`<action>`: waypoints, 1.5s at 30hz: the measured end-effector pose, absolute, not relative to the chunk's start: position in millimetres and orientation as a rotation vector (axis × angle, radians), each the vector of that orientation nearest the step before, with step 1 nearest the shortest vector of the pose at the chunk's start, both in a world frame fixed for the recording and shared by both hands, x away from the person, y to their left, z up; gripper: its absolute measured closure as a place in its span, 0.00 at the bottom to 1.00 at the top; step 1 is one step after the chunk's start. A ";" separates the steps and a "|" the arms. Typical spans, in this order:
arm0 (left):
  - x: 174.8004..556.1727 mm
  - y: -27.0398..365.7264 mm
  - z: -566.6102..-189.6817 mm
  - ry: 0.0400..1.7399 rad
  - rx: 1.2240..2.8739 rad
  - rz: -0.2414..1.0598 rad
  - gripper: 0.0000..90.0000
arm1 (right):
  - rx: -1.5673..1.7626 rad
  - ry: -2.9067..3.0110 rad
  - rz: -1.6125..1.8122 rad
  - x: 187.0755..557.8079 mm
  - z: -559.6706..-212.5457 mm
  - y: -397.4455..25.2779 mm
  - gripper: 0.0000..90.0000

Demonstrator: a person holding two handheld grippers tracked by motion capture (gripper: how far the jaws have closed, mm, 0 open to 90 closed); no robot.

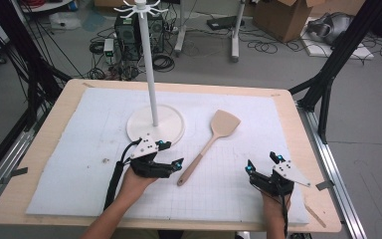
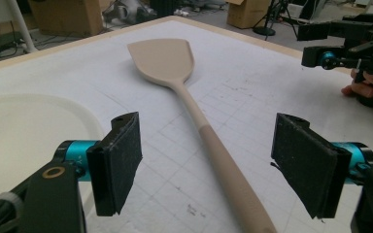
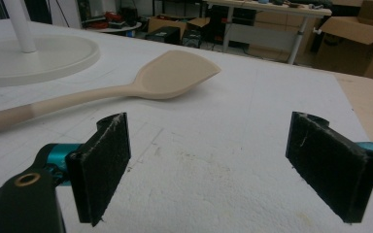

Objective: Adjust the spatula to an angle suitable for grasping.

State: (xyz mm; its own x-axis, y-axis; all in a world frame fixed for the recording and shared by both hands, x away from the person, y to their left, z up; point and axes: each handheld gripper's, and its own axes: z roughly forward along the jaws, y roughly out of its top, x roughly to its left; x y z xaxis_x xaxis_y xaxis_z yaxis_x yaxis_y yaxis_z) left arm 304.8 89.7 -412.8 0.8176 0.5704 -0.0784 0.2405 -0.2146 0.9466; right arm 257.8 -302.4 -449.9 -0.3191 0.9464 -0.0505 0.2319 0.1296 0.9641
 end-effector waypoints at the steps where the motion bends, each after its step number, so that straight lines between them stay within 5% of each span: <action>1: 305.2 88.3 -413.2 0.621 1.800 0.336 0.30 | 1.156 1.677 1.236 257.8 -449.9 -302.4 0.17; 19: 306.2 47.7 -430.7 0.669 2.000 0.267 0.41 | 1.151 1.683 1.225 258.7 -449.9 -302.1 0.17; 34: 307.8 25.1 -441.4 0.716 2.139 0.359 0.43 | 1.159 1.685 1.223 259.1 -450.0 -301.8 0.17; 41: 307.8 22.2 -446.2 0.649 2.200 0.339 0.67 | 1.157 1.685 1.221 259.4 -450.0 -301.7 0.17; 45: 310.4 24.9 -446.3 0.667 2.186 0.305 0.68 | 1.158 1.685 1.219 259.3 -450.0 -301.4 0.17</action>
